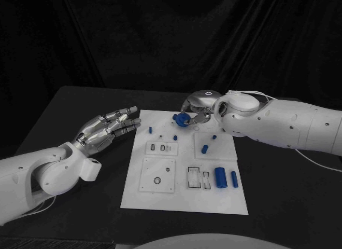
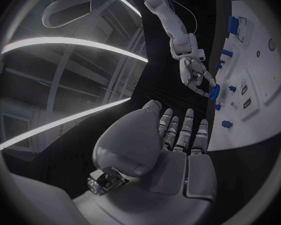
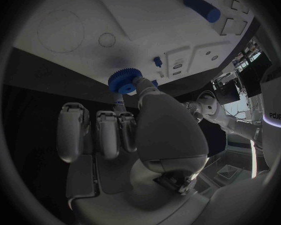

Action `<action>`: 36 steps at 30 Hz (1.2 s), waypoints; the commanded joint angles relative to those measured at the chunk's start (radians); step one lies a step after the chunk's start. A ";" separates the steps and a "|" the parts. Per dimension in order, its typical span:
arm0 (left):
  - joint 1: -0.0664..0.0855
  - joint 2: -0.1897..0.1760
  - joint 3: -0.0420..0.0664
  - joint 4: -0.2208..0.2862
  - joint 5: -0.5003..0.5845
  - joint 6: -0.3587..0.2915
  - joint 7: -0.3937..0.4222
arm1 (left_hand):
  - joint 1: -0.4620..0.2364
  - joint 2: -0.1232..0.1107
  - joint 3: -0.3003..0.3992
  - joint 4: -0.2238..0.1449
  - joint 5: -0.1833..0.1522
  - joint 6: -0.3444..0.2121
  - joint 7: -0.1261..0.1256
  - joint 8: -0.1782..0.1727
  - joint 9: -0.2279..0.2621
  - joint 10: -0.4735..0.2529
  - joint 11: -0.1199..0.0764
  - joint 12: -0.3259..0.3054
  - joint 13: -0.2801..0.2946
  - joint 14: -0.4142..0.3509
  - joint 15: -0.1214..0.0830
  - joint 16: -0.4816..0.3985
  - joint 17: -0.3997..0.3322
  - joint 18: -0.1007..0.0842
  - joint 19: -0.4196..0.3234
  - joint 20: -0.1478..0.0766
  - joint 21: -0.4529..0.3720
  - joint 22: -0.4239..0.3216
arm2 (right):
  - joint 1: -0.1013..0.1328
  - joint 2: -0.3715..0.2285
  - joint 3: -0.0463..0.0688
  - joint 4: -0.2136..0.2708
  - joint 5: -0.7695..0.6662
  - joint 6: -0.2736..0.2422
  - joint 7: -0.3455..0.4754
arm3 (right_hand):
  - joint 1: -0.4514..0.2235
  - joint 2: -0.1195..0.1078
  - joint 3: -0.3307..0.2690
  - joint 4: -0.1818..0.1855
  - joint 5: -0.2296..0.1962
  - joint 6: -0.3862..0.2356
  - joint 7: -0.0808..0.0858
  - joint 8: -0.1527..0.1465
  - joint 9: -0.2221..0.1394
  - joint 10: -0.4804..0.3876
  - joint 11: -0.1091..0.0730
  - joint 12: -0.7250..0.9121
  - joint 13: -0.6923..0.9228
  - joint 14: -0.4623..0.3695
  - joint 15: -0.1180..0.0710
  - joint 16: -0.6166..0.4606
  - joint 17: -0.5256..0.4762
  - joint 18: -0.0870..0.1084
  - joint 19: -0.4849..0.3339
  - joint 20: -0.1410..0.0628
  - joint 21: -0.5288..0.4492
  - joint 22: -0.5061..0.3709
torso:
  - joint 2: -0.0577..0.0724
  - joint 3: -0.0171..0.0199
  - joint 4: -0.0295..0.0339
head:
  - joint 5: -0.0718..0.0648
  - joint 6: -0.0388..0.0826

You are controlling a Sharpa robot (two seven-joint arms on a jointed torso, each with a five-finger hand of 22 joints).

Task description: Assemble the parts on the task board

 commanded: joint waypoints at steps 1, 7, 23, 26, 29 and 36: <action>-0.001 0.003 0.001 0.003 0.001 0.009 0.008 | 0.016 0.003 0.054 -0.009 0.019 0.008 0.003 0.010 0.018 -0.004 0.011 0.012 0.010 -0.011 0.003 0.015 -0.007 0.025 -0.003 0.007 -0.012 0.002 | 0.002 0.018 0.001 -0.016 -0.003 0.022 0.002 | -0.001 0.002 0.035 -0.006 0.030 0.085 -0.008 0.085 0.097 0.104 -0.005 0.017 0.268 0.103 -0.010 0.017 0.271 -0.035 0.037 -0.004 0.030 0.235 | 0.001 0.0010 0.0016 | -0.004 -0.001; -0.001 0.006 0.001 0.001 0.001 0.010 0.007 | 0.016 0.003 0.054 -0.009 0.019 0.008 0.003 0.010 0.018 -0.004 0.011 0.012 0.010 -0.011 0.003 0.015 -0.007 0.025 -0.003 0.007 -0.012 0.002 | -0.001 0.061 0.001 -0.057 -0.003 0.032 0.010 | 0.000 0.003 0.037 -0.008 0.028 0.081 -0.007 0.084 0.098 0.104 -0.004 0.017 0.268 0.103 -0.009 0.017 0.271 -0.034 0.035 -0.004 0.026 0.234 | 0.000 0.0005 -0.0011 | -0.001 -0.004; -0.001 0.012 0.001 -0.002 0.001 0.015 0.003 | 0.015 0.001 0.056 -0.009 0.019 0.007 0.003 0.010 0.018 -0.004 0.011 0.012 0.010 -0.010 0.004 0.015 -0.007 0.025 -0.003 0.007 -0.012 0.002 | -0.011 0.125 0.001 -0.112 -0.003 0.050 0.019 | 0.001 0.002 0.043 -0.012 0.023 0.064 -0.001 0.078 0.099 0.104 0.001 0.017 0.268 0.103 -0.006 0.017 0.271 -0.030 0.026 -0.002 0.008 0.228 | 0.000 0.0009 -0.0003 | -0.008 -0.007; -0.001 0.012 0.001 -0.003 0.001 0.016 0.003 | 0.015 0.001 0.056 -0.009 0.019 0.007 0.003 0.010 0.018 -0.004 0.011 0.012 0.010 -0.010 0.004 0.015 -0.007 0.025 -0.003 0.007 -0.012 0.002 | -0.012 0.128 0.001 -0.113 -0.003 0.055 0.017 | 0.000 0.001 0.045 -0.013 0.018 0.057 0.001 0.074 0.099 0.104 0.002 0.017 0.268 0.103 -0.005 0.017 0.271 -0.029 0.024 -0.001 0.004 0.226 | 0.000 0.0006 -0.0013 | -0.007 -0.007; -0.001 0.012 0.001 -0.004 0.001 0.016 0.002 | 0.015 0.001 0.056 -0.009 0.019 0.007 0.003 0.010 0.018 -0.004 0.011 0.012 0.010 -0.010 0.004 0.015 -0.007 0.025 -0.003 0.007 -0.012 0.002 | -0.014 0.129 0.001 -0.114 -0.003 0.061 0.017 | -0.004 0.000 0.047 -0.013 0.003 0.046 0.005 0.065 0.098 0.104 0.006 0.017 0.268 0.103 -0.002 0.017 0.271 -0.028 0.022 0.001 -0.001 0.225 | -0.001 0.0006 -0.0013 | -0.006 -0.008; -0.001 0.014 0.001 -0.006 0.001 0.019 0.001 | 0.015 0.001 0.057 -0.009 0.019 0.007 0.003 0.010 0.018 -0.004 0.011 0.012 0.010 -0.011 0.004 0.014 -0.007 0.025 -0.004 0.007 -0.012 0.002 | -0.019 0.132 0.001 -0.117 -0.003 0.067 0.018 | -0.005 0.000 0.051 -0.014 -0.001 0.034 0.008 0.056 0.096 0.104 0.008 0.017 0.268 0.103 0.000 0.017 0.271 -0.027 0.018 0.003 -0.008 0.222 | -0.001 0.0007 -0.0012 | -0.005 -0.008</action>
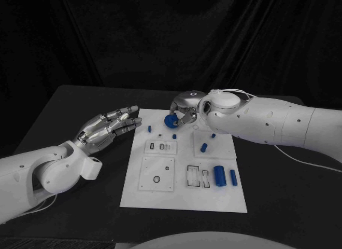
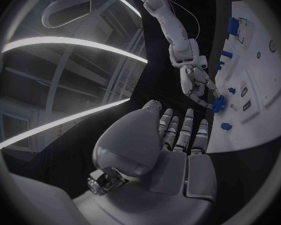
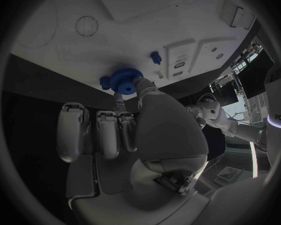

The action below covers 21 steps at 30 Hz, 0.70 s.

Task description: Assemble the parts on the task board

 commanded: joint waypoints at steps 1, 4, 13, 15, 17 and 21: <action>-0.001 0.003 0.001 0.000 0.001 0.016 0.009 | 0.015 0.001 0.057 -0.009 0.019 0.007 0.003 0.010 0.018 -0.004 0.011 0.012 0.010 -0.011 0.004 0.014 -0.007 0.025 -0.003 0.007 -0.012 0.002 | -0.006 0.003 0.000 -0.002 -0.003 0.018 0.001 | -0.006 0.000 0.052 -0.014 0.000 0.030 0.006 0.054 0.090 0.104 0.008 0.017 0.268 0.103 0.000 0.017 0.271 -0.027 0.018 0.003 -0.008 0.222 | 0.000 -0.0003 -0.0006 | 0.000 0.000; -0.001 0.003 0.001 0.000 0.001 0.018 0.009 | 0.015 0.001 0.057 -0.009 0.019 0.007 0.003 0.010 0.018 -0.004 0.011 0.012 0.010 -0.011 0.004 0.014 -0.007 0.025 -0.003 0.007 -0.012 0.002 | -0.007 0.004 0.000 -0.004 -0.003 0.021 0.002 | -0.008 -0.001 0.056 -0.015 -0.003 0.010 0.008 0.039 0.085 0.104 0.010 0.017 0.268 0.103 0.001 0.017 0.271 -0.026 0.016 0.005 -0.012 0.221 | -0.001 -0.0002 -0.0002 | 0.001 -0.001; -0.001 0.005 0.001 -0.002 0.001 0.021 0.008 | 0.015 0.001 0.057 -0.009 0.019 0.007 0.003 0.010 0.018 -0.004 0.011 0.012 0.010 -0.011 0.004 0.014 -0.007 0.025 -0.003 0.007 -0.012 0.002 | -0.009 0.004 0.000 -0.007 -0.003 0.019 0.005 | -0.016 -0.006 0.069 -0.027 -0.042 -0.213 -0.021 -0.092 0.008 0.104 -0.011 0.017 0.268 0.103 -0.012 0.017 0.271 -0.023 0.013 -0.003 -0.022 0.219 | 0.000 -0.0003 -0.0006 | 0.002 -0.002; -0.001 0.005 0.001 -0.003 0.001 0.021 0.007 | 0.015 0.001 0.057 -0.009 0.019 0.007 0.003 0.010 0.018 -0.004 0.011 0.012 0.010 -0.011 0.004 0.014 -0.007 0.025 -0.003 0.007 -0.012 0.002 | -0.009 0.003 0.000 -0.007 -0.003 0.017 0.006 | -0.018 -0.005 0.070 -0.031 -0.046 -0.288 -0.034 -0.103 -0.028 0.104 -0.023 0.017 0.268 0.103 -0.022 0.017 0.271 -0.023 0.013 -0.012 -0.025 0.219 | 0.000 -0.0002 -0.0004 | 0.001 -0.002; -0.001 0.005 0.001 -0.004 0.001 0.022 0.007 | 0.015 0.001 0.059 -0.009 0.019 0.004 0.003 0.009 0.017 -0.005 0.011 0.011 0.009 -0.012 0.004 0.012 -0.008 0.025 -0.004 0.007 -0.012 0.002 | -0.009 0.003 0.000 -0.007 -0.003 0.016 0.007 | -0.019 -0.004 0.070 -0.032 -0.049 -0.318 -0.038 -0.107 -0.042 0.104 -0.026 0.017 0.268 0.103 -0.025 0.017 0.271 -0.022 0.010 -0.015 -0.030 0.217 | 0.000 -0.0002 -0.0003 | 0.001 -0.002; -0.001 0.006 0.001 -0.005 0.001 0.023 0.006 | 0.015 0.001 0.059 -0.009 0.019 0.004 0.003 0.009 0.017 -0.005 0.011 0.011 0.009 -0.012 0.004 0.012 -0.008 0.025 -0.004 0.007 -0.012 0.002 | -0.010 0.000 0.000 -0.006 -0.003 0.008 0.010 | -0.021 -0.001 0.071 -0.034 -0.064 -0.347 -0.044 -0.108 -0.059 0.104 -0.031 0.017 0.268 0.103 -0.030 0.017 0.271 -0.017 0.000 -0.020 -0.050 0.211 | 0.000 -0.0003 -0.0005 | 0.002 -0.002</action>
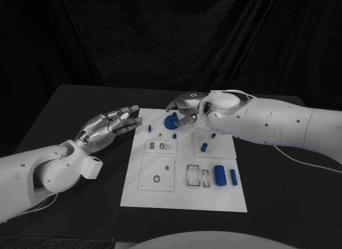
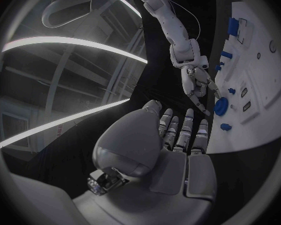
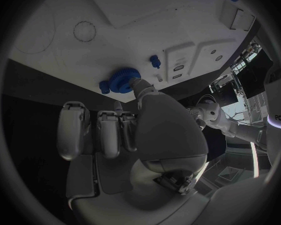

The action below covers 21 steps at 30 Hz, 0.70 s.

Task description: Assemble the parts on the task board

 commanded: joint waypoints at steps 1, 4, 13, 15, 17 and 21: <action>-0.001 0.002 0.001 0.000 0.001 0.016 0.009 | 0.015 0.001 0.059 -0.009 0.019 0.005 0.003 0.009 0.018 -0.005 0.011 0.011 0.009 -0.012 0.004 0.012 -0.008 0.025 -0.004 0.007 -0.012 0.002 | -0.003 -0.004 0.001 0.001 -0.003 -0.006 0.006 | -0.020 -0.001 0.013 -0.007 -0.027 -0.026 -0.005 -0.019 -0.018 0.111 -0.007 0.017 0.268 0.111 -0.008 0.017 0.271 -0.017 0.009 -0.009 -0.030 0.210 | 0.000 -0.0001 0.0000 | 0.000 0.000; -0.001 0.002 0.001 0.000 0.001 0.017 0.008 | 0.015 0.001 0.059 -0.009 0.019 0.005 0.003 0.009 0.018 -0.005 0.011 0.011 0.009 -0.012 0.004 0.012 -0.008 0.025 -0.004 0.007 -0.012 0.002 | -0.003 -0.008 0.001 0.003 -0.003 -0.011 0.008 | -0.026 0.005 0.013 -0.003 -0.033 -0.010 -0.005 -0.015 -0.016 0.111 -0.008 0.017 0.268 0.111 -0.009 0.017 0.271 -0.016 0.006 -0.011 -0.036 0.208 | 0.000 -0.0002 0.0000 | 0.001 0.000; -0.001 0.001 0.001 0.000 0.001 0.018 0.007 | 0.015 0.001 0.059 -0.009 0.019 0.005 0.003 0.009 0.018 -0.005 0.011 0.011 0.009 -0.012 0.004 0.012 -0.008 0.025 -0.004 0.007 -0.012 0.002 | -0.003 -0.023 0.000 0.006 -0.003 0.015 0.007 | -0.048 0.031 0.026 0.005 0.022 0.036 -0.017 -0.005 -0.026 0.111 -0.016 0.017 0.268 0.111 -0.016 0.017 0.271 -0.014 0.000 -0.017 -0.051 0.205 | 0.000 0.0001 -0.0002 | 0.001 0.000; -0.001 0.002 0.001 -0.001 0.001 0.018 0.007 | 0.015 0.001 0.059 -0.009 0.019 0.005 0.003 0.009 0.018 -0.005 0.011 0.011 0.009 -0.012 0.004 0.012 -0.008 0.025 -0.004 0.007 -0.012 0.002 | -0.004 -0.024 0.000 0.006 -0.003 0.023 0.008 | -0.050 0.033 0.032 0.004 0.042 0.023 -0.016 -0.008 -0.035 0.111 -0.017 0.017 0.268 0.111 -0.017 0.017 0.271 -0.013 0.000 -0.019 -0.053 0.205 | 0.000 0.0000 0.0001 | 0.001 -0.001; -0.001 0.003 0.001 -0.001 0.001 0.019 0.006 | 0.015 0.001 0.059 -0.009 0.019 0.005 0.003 0.009 0.018 -0.005 0.011 0.011 0.009 -0.012 0.004 0.012 -0.008 0.025 -0.004 0.007 -0.012 0.002 | -0.004 -0.024 0.000 0.006 -0.003 0.031 0.009 | -0.050 0.034 0.039 -0.001 0.061 0.024 -0.018 -0.009 -0.041 0.111 -0.018 0.017 0.268 0.111 -0.017 0.017 0.271 -0.013 -0.001 -0.020 -0.055 0.205 | 0.000 -0.0001 -0.0004 | 0.001 -0.002; -0.001 0.004 0.001 -0.002 0.001 0.020 0.006 | 0.014 0.000 0.062 -0.009 0.019 0.004 0.003 0.009 0.017 -0.005 0.011 0.012 0.009 -0.013 0.004 0.012 -0.008 0.024 -0.005 0.007 -0.013 0.002 | -0.005 -0.021 0.000 0.004 -0.003 0.047 0.010 | -0.049 0.034 0.056 -0.010 0.103 0.046 -0.016 -0.005 -0.045 0.111 -0.018 0.017 0.268 0.111 -0.018 0.017 0.271 -0.013 -0.001 -0.020 -0.057 0.205 | 0.000 -0.0001 -0.0009 | -0.001 -0.004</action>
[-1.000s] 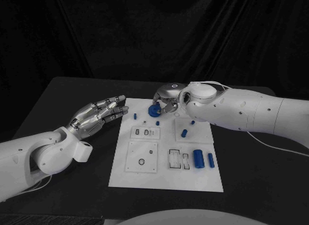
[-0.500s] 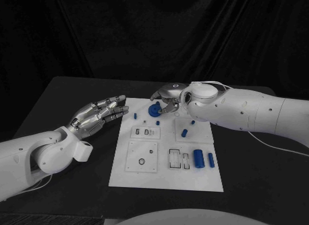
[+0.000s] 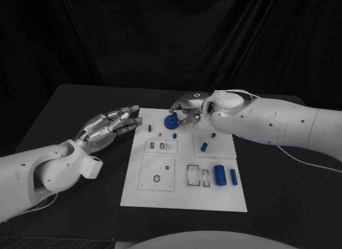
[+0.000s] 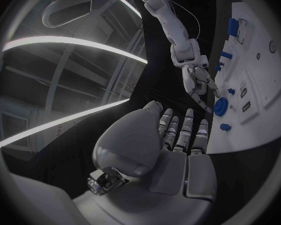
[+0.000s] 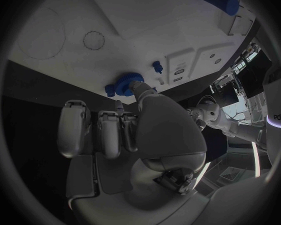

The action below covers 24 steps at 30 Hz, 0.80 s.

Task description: Assemble the parts on the task board

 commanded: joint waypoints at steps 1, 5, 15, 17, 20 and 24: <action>-0.001 0.003 0.001 0.001 0.001 0.015 0.009 | 0.014 0.000 0.018 0.002 0.019 0.004 0.003 0.009 0.017 -0.005 0.011 0.012 0.009 -0.013 0.004 0.012 -0.008 0.024 -0.005 0.007 -0.013 0.002 | -0.004 0.002 0.000 -0.001 -0.003 0.035 0.003 | -0.015 -0.003 0.047 0.002 0.046 0.016 -0.003 0.002 -0.012 0.104 0.001 0.017 0.268 0.107 -0.004 0.017 0.271 -0.013 0.003 -0.007 -0.028 0.205 | 0.000 -0.0003 -0.0008 | -0.001 -0.002; -0.001 0.003 0.001 0.000 0.001 0.016 0.009 | 0.014 0.000 0.018 0.002 0.019 0.004 0.003 0.009 0.017 -0.005 0.011 0.012 0.009 -0.013 0.004 0.012 -0.008 0.024 -0.005 0.007 -0.013 0.002 | -0.006 0.004 0.000 -0.004 -0.003 0.050 0.004 | -0.016 -0.007 0.075 -0.010 0.110 0.046 -0.002 0.006 -0.016 0.104 0.001 0.017 0.268 0.107 -0.004 0.017 0.271 -0.013 0.002 -0.006 -0.030 0.205 | 0.000 -0.0002 -0.0007 | 0.000 -0.003; -0.001 0.002 0.001 0.001 0.001 0.016 0.008 | 0.014 0.000 0.018 0.002 0.019 0.004 0.003 0.009 0.017 -0.005 0.011 0.012 0.009 -0.013 0.004 0.012 -0.008 0.024 -0.005 0.007 -0.013 0.002 | -0.012 0.004 0.000 -0.011 -0.003 0.069 0.004 | -0.045 -0.012 0.133 -0.017 0.179 0.152 0.008 0.025 -0.017 0.104 0.008 0.017 0.268 0.107 0.001 0.017 0.271 -0.014 0.004 -0.004 -0.028 0.206 | 0.000 -0.0001 0.0008 | 0.000 -0.001; -0.001 0.002 0.001 0.001 0.001 0.016 0.008 | 0.014 0.000 0.018 0.002 0.019 0.004 0.003 0.009 0.017 -0.005 0.011 0.012 0.009 -0.013 0.004 0.012 -0.008 0.024 -0.005 0.007 -0.013 0.002 | -0.012 0.003 0.000 -0.011 -0.003 0.067 0.004 | -0.048 -0.013 0.138 -0.018 0.183 0.159 0.010 0.025 -0.018 0.104 0.009 0.017 0.268 0.107 0.002 0.017 0.271 -0.014 0.004 -0.003 -0.028 0.206 | 0.000 -0.0004 0.0007 | 0.000 -0.001; -0.001 0.001 0.001 0.002 0.001 0.017 0.008 | 0.014 0.000 0.018 0.002 0.019 0.004 0.003 0.009 0.017 -0.005 0.011 0.012 0.009 -0.013 0.004 0.012 -0.008 0.024 -0.005 0.007 -0.013 0.002 | -0.013 -0.001 0.000 -0.010 -0.003 0.060 0.004 | -0.054 -0.015 0.146 -0.019 0.186 0.173 0.014 0.028 -0.019 0.104 0.012 0.017 0.268 0.107 0.004 0.017 0.271 -0.014 0.004 -0.001 -0.028 0.206 | 0.000 -0.0002 0.0007 | 0.000 0.000; -0.001 -0.001 0.001 0.003 0.001 0.016 0.007 | 0.014 0.000 0.018 0.002 0.019 0.004 0.003 0.009 0.017 -0.005 0.011 0.012 0.009 -0.013 0.004 0.012 -0.008 0.024 -0.005 0.007 -0.013 0.002 | -0.013 -0.017 0.000 -0.003 -0.003 0.027 0.011 | -0.068 -0.022 0.159 -0.021 0.180 0.214 0.032 0.041 -0.014 0.104 0.026 0.017 0.268 0.107 0.013 0.017 0.271 -0.014 0.005 0.005 -0.028 0.206 | 0.000 -0.0001 0.0006 | 0.001 0.002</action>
